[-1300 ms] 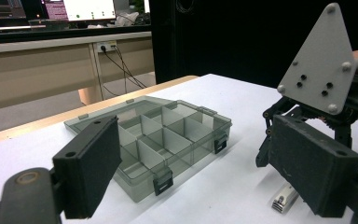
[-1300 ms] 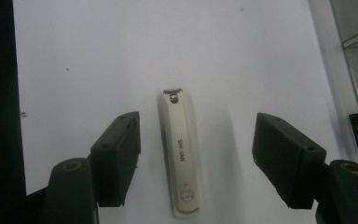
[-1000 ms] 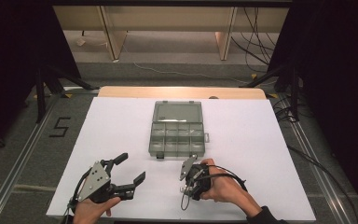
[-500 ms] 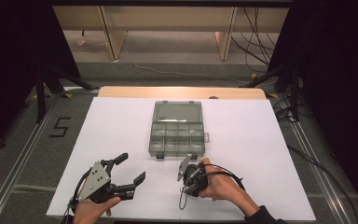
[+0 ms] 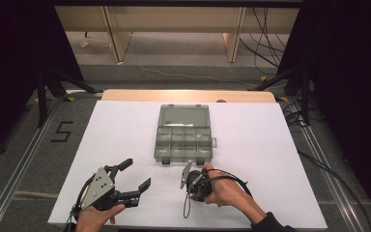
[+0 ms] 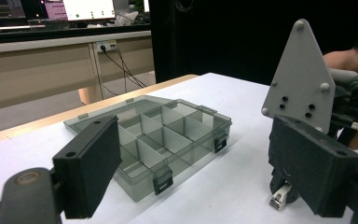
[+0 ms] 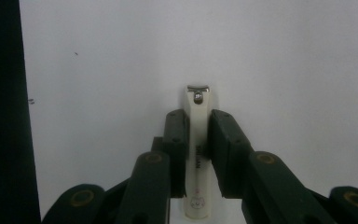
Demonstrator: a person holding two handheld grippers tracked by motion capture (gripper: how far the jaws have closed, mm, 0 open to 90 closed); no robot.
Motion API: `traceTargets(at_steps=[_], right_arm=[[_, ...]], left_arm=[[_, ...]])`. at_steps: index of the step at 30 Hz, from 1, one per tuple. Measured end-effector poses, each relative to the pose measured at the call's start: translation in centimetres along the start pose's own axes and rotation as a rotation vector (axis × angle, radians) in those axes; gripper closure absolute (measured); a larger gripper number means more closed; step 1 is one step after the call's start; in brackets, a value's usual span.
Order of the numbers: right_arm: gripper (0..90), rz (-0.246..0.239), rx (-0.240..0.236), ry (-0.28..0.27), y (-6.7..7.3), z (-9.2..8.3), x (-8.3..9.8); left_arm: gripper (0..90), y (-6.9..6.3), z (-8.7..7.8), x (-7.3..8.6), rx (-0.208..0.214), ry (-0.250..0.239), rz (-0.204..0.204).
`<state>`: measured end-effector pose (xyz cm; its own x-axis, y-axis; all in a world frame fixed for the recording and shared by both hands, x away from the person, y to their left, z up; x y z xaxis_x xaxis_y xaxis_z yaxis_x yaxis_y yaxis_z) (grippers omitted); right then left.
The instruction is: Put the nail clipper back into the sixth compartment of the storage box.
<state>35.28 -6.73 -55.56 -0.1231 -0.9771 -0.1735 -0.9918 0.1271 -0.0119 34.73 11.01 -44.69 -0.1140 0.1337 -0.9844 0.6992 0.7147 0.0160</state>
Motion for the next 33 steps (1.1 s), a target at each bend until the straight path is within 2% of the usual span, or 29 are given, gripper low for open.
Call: traceTargets(at_steps=[5, 8, 14, 15, 16, 21, 22, 23, 24, 28, 33], right_arm=[[76.8, -0.005, 0.014, -0.026, -0.4, -0.4, -0.1], [76.9, 0.013, 0.032, -0.07, -0.7, -1.3, -0.4], [76.9, 0.035, 0.068, -0.176, -1.4, -3.2, -1.1], [76.9, 0.046, 0.072, -0.209, -1.6, -3.8, -1.3], [76.9, 0.046, 0.072, -0.209, -1.6, -3.8, -1.3], [76.9, 0.083, 0.117, -0.328, -2.6, -5.0, -2.2], [76.9, 0.096, 0.133, -0.367, -3.0, -5.3, -2.6], [76.9, 0.096, 0.133, -0.367, -3.0, -5.3, -2.6], [76.9, 0.1, 0.143, -0.383, -3.2, -5.5, -2.7], [76.9, 0.129, 0.158, -0.448, -3.6, -6.2, -3.2], [76.9, 0.159, 0.178, -0.507, -4.1, -6.8, -3.5]], left_arm=[[16.3, 0.1, 0.0, 0.0, -0.002, 0.0, 0.002], [16.3, 0.1, 0.0, -0.1, -0.003, -0.003, 0.001], [16.3, 0.1, 0.0, -0.1, -0.003, -0.001, 0.003], [16.3, 0.0, 0.0, 0.0, -0.002, -0.001, 0.003], [16.3, 0.1, 0.0, -0.1, -0.003, -0.002, 0.002], [16.3, 0.1, 0.0, -0.1, -0.003, -0.005, -0.001], [16.3, 0.1, 0.0, -0.2, -0.001, -0.013, 0.002], [16.3, 0.1, -0.1, -0.1, -0.005, -0.004, -0.001], [16.3, 0.1, 0.0, -0.2, 0.001, -0.015, 0.004], [16.3, 0.2, -0.1, -0.1, -0.005, -0.007, 0.0], [16.3, 0.1, 0.0, -0.1, -0.004, -0.009, -0.004]])
Point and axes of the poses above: each handheld gripper's, and its own axes: z roughly forward along the jaws, x roughly out of its underside, y roughly to its left, the point moved 10 cm from there along z, roughly forward along the jaws, and after that the axes turned 4 degrees about y, right-handed, at the moved point
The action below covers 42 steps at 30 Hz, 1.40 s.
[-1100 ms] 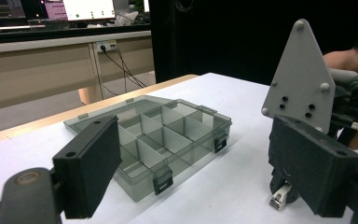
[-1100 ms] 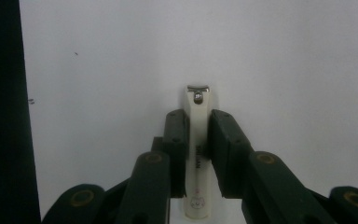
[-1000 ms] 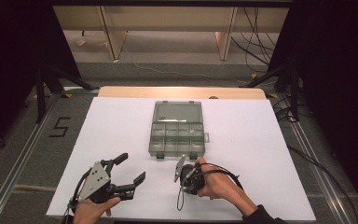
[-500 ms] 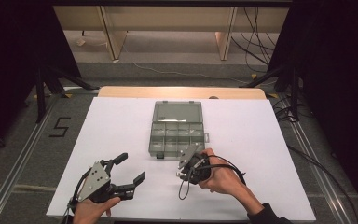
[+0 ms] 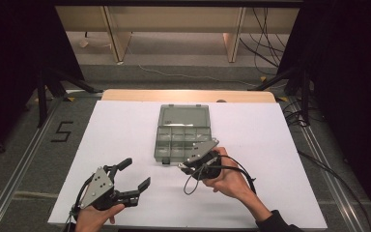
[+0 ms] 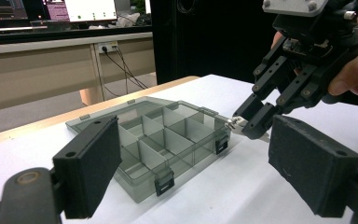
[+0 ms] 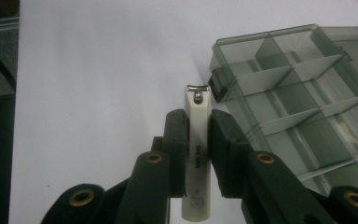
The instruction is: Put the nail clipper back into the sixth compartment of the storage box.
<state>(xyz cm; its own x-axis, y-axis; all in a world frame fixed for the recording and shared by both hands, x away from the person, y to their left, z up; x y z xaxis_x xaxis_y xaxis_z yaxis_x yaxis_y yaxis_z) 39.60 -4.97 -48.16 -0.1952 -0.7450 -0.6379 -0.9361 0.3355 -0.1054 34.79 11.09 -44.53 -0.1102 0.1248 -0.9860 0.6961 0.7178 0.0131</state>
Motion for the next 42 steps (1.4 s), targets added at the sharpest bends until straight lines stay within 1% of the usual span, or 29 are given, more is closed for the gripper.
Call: traceTargets(at_steps=[1, 2, 3, 5, 6, 7, 8, 9, 10, 12, 13, 14, 15, 16, 17, 19, 20, 21, 22, 25, 27, 28, 29, 30, 31, 35, 37, 38, 42], right_arm=[[76.9, 0.005, 0.005, -0.004, -0.1, 0.0, 0.0], [77.0, 0.007, 0.011, -0.009, -0.2, 0.0, -0.1], [76.9, 0.014, 0.008, -0.013, -0.3, 0.0, -0.1], [76.9, 0.009, 0.024, -0.016, -0.6, 0.1, -0.2], [76.9, 0.015, 0.017, -0.016, -0.5, 0.1, -0.2], [76.9, 0.014, 0.021, -0.017, -0.6, 0.2, -0.2], [77.0, 0.018, 0.02, -0.02, -0.6, 0.2, -0.3], [76.9, 0.017, 0.023, -0.029, -0.7, 0.2, -0.4], [76.9, 0.018, 0.031, -0.033, -0.8, 0.3, -0.4], [76.9, 0.029, 0.026, -0.032, -0.9, 0.4, -0.4], [76.9, 0.032, 0.038, -0.045, -1.1, 0.5, -0.6], [77.0, 0.037, 0.03, -0.042, -1.2, 0.5, -0.6], [76.9, 0.045, 0.043, -0.057, -1.5, 0.6, -0.7], [76.9, 0.051, 0.037, -0.057, -1.6, 0.5, -0.8], [77.0, 0.062, 0.05, -0.071, -1.9, 0.5, -1.0], [76.9, 0.067, 0.047, -0.073, -2.2, 0.4, -1.1], [77.0, 0.075, 0.06, -0.084, -2.5, 0.5, -1.2], [76.9, 0.079, 0.065, -0.09, -2.7, 0.6, -1.3], [76.9, 0.088, 0.06, -0.087, -2.8, 0.6, -1.3], [76.9, 0.104, 0.071, -0.095, -3.2, 1.0, -1.4], [76.9, 0.108, 0.064, -0.098, -3.4, 1.2, -1.7], [76.9, 0.108, 0.08, -0.105, -3.6, 1.3, -1.8], [77.0, 0.111, 0.071, -0.108, -3.5, 1.3, -2.0], [76.9, 0.111, 0.082, -0.111, -3.7, 1.3, -2.1], [76.9, 0.115, 0.074, -0.111, -3.7, 1.3, -2.3], [76.9, 0.13, 0.077, -0.123, -4.1, 1.7, -2.8], [76.9, 0.132, 0.07, -0.124, -4.3, 1.9, -2.9], [76.9, 0.14, 0.077, -0.13, -4.4, 2.0, -3.1], [76.9, 0.141, 0.082, -0.136, -4.7, 2.2, -3.5]], left_arm=[[16.3, 0.0, 0.1, 0.0, 0.003, -0.005, 0.006], [16.3, -0.1, 0.1, -0.1, 0.009, -0.012, 0.0], [16.3, 0.0, 0.0, 0.1, -0.002, 0.004, -0.003], [16.3, 0.0, 0.0, 0.1, -0.003, 0.005, -0.003], [16.3, 0.0, 0.0, 0.1, -0.003, 0.007, 0.0], [16.3, 0.0, 0.0, 0.2, -0.002, 0.009, 0.002], [16.3, 0.0, 0.0, 0.1, -0.001, 0.005, 0.004], [16.3, 0.0, 0.1, -0.1, 0.006, -0.011, 0.004], [16.3, 0.0, 0.0, 0.1, -0.004, 0.006, -0.002], [16.3, 0.1, 0.0, 0.2, -0.003, 0.007, -0.001], [16.3, 0.0, 0.0, 0.1, -0.003, 0.005, 0.0], [16.3, 0.0, 0.0, 0.1, -0.003, 0.003, 0.0], [16.3, 0.0, 0.1, 0.0, 0.001, -0.008, 0.005], [16.3, 0.0, 0.0, 0.0, 0.0, -0.004, 0.005], [16.3, 0.0, 0.0, 0.1, -0.003, 0.006, 0.0], [16.3, 0.1, 0.0, 0.1, -0.005, 0.004, 0.004], [16.3, 0.1, 0.0, 0.0, -0.005, 0.003, 0.007], [16.3, 0.1, 0.0, 0.1, -0.005, 0.004, -0.001], [16.3, 0.1, 0.0, 0.0, 0.0, -0.004, 0.011], [16.3, 0.1, 0.0, 0.1, -0.005, 0.002, 0.0], [16.3, 0.0, 0.0, 0.1, -0.003, 0.005, 0.002], [16.3, 0.1, 0.0, 0.1, -0.004, 0.004, 0.007], [16.3, 0.1, 0.0, 0.1, -0.005, 0.003, -0.002], [16.3, 0.1, 0.0, 0.1, -0.005, 0.003, 0.006], [16.3, 0.1, 0.0, 0.1, -0.004, 0.005, 0.006], [16.3, 0.1, 0.0, 0.0, -0.005, 0.003, 0.007], [16.3, 0.1, 0.0, 0.1, -0.004, 0.004, 0.001], [16.3, 0.1, -0.1, 0.1, -0.005, 0.004, 0.003], [16.3, 0.1, -0.1, 0.1, -0.004, 0.004, 0.002]])
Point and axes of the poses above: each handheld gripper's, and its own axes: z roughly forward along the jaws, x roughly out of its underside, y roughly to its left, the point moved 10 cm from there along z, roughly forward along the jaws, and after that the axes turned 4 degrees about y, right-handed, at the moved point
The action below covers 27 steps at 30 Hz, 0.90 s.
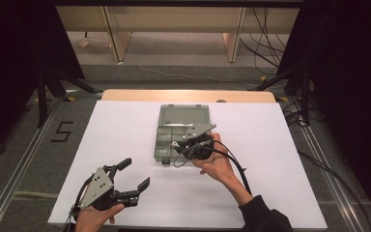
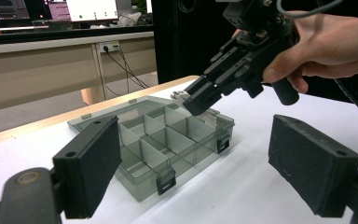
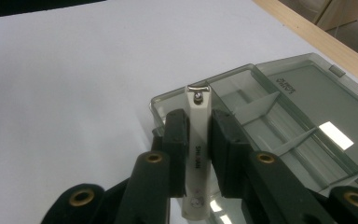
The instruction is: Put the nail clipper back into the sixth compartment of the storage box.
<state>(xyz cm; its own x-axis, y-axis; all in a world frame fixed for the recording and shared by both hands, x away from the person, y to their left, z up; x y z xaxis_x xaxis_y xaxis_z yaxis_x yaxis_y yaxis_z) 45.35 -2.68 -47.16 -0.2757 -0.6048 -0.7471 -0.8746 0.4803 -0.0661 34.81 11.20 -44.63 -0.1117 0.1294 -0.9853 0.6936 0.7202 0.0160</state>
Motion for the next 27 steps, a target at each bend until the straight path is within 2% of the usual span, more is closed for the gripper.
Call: traceTargets(at_steps=[5, 14, 18, 22, 27], right_arm=[[76.9, 0.007, 0.003, -0.012, -0.1, 0.3, -0.6], [76.9, 0.017, -0.007, -0.001, -0.2, 1.0, -1.1], [76.9, 0.025, 0.005, -0.011, -0.4, 1.5, -1.3], [76.9, 0.024, -0.003, 0.001, -0.4, 1.7, -1.2], [76.9, 0.051, 0.003, -0.003, -0.7, 2.1, -1.2]], left_arm=[[16.3, 0.0, 0.0, 0.0, 0.0, 0.0, -0.001], [16.3, 0.0, -0.1, 0.0, -0.002, 0.005, -0.003], [16.3, 0.0, -0.1, 0.0, -0.002, 0.005, -0.003], [16.4, 0.0, -0.1, 0.0, -0.002, 0.004, -0.002], [16.4, 0.0, 0.0, 0.0, 0.0, -0.002, -0.003]])
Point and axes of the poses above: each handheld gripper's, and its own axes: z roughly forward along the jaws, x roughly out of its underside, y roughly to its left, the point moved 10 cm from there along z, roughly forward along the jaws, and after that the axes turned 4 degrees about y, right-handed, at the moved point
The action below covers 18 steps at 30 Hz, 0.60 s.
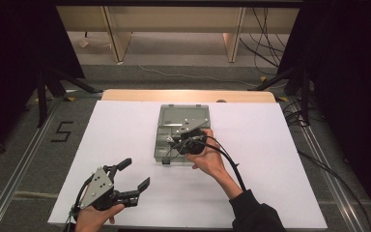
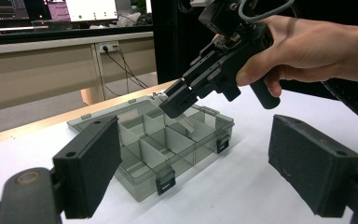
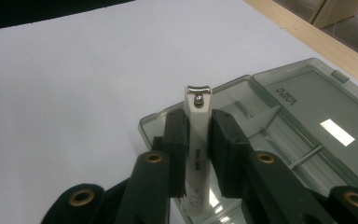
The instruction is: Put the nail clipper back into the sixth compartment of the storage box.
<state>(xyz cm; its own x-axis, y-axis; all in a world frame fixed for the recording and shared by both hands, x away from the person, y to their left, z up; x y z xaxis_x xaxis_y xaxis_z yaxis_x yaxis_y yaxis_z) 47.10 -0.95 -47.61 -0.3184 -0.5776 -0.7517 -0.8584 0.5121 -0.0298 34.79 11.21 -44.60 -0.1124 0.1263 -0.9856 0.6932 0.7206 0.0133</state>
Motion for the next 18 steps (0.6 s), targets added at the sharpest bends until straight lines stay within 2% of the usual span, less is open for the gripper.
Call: traceTargets(at_steps=[18], right_arm=[[77.1, 0.026, 0.01, 0.019, -1.0, 1.1, 0.4]], left_arm=[[16.4, 0.0, 0.0, 0.0, 0.0, 0.0, 0.003]])
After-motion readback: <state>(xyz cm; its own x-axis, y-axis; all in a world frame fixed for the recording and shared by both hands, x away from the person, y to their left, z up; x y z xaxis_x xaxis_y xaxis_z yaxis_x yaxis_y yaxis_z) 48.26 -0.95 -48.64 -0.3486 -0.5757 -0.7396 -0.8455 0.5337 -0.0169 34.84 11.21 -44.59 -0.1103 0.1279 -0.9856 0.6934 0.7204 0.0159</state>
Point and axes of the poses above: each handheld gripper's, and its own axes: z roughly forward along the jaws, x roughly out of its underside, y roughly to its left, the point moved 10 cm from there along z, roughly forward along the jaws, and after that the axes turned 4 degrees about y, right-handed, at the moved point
